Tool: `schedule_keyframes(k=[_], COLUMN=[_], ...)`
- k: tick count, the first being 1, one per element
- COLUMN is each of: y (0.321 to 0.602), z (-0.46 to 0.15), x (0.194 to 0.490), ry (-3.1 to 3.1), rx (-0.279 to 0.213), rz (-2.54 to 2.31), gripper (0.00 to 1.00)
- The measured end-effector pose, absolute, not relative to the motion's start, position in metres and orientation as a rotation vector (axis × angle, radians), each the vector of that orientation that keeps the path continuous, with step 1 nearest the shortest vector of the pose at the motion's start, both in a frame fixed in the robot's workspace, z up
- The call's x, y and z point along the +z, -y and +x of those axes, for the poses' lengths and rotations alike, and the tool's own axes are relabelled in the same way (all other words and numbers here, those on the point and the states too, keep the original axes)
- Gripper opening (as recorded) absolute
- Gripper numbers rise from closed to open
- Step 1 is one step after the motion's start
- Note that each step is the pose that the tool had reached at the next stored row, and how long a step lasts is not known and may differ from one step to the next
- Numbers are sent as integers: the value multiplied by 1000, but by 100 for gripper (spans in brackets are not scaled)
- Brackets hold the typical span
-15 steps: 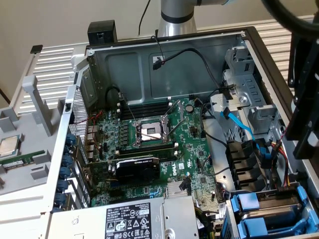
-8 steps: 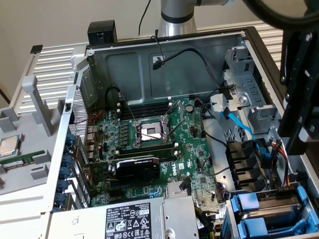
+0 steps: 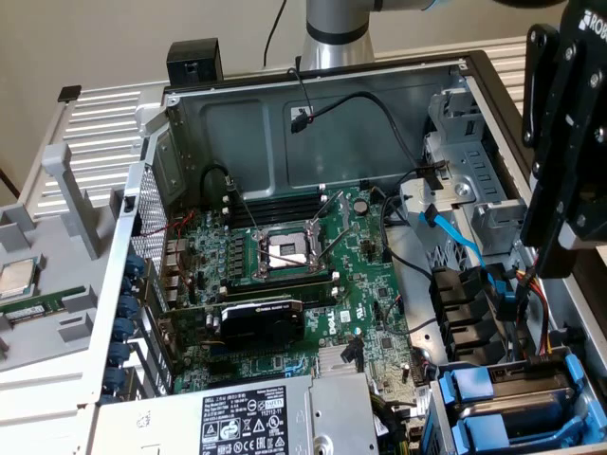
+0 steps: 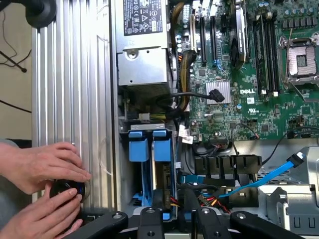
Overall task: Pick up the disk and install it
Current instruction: 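Insert the second disk wire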
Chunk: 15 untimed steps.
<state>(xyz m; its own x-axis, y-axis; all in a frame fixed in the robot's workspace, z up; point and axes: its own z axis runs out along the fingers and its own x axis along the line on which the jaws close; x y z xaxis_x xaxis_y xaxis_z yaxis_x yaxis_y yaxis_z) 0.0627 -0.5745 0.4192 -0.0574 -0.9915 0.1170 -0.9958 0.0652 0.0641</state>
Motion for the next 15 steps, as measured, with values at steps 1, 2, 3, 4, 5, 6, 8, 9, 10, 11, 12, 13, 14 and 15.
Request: schedule_keyframes(k=[1, 2, 3, 4, 5, 6, 8, 9, 10, 11, 12, 13, 14, 15], y=[575, 575, 575, 575, 575, 575, 575, 575, 575, 575, 575, 575, 575, 574], z=[63, 63, 63, 63, 63, 63, 63, 63, 63, 63, 63, 63, 63, 63], x=[419, 419, 419, 419, 419, 419, 419, 419, 419, 419, 419, 419, 419, 419], ry=[2194, 2194, 2194, 2194, 2194, 2194, 2194, 2194, 2194, 2194, 2194, 2194, 2194, 2193], rx=[51, 50, 51, 50, 51, 50, 50, 51, 51, 51, 51, 50, 51, 54], rz=[2063, 2063, 2063, 2063, 2063, 2063, 2063, 2063, 2063, 2063, 2063, 2063, 2063, 2061], gripper=[31, 31, 31, 31, 31, 31, 31, 31, 31, 31, 31, 31, 31, 31])
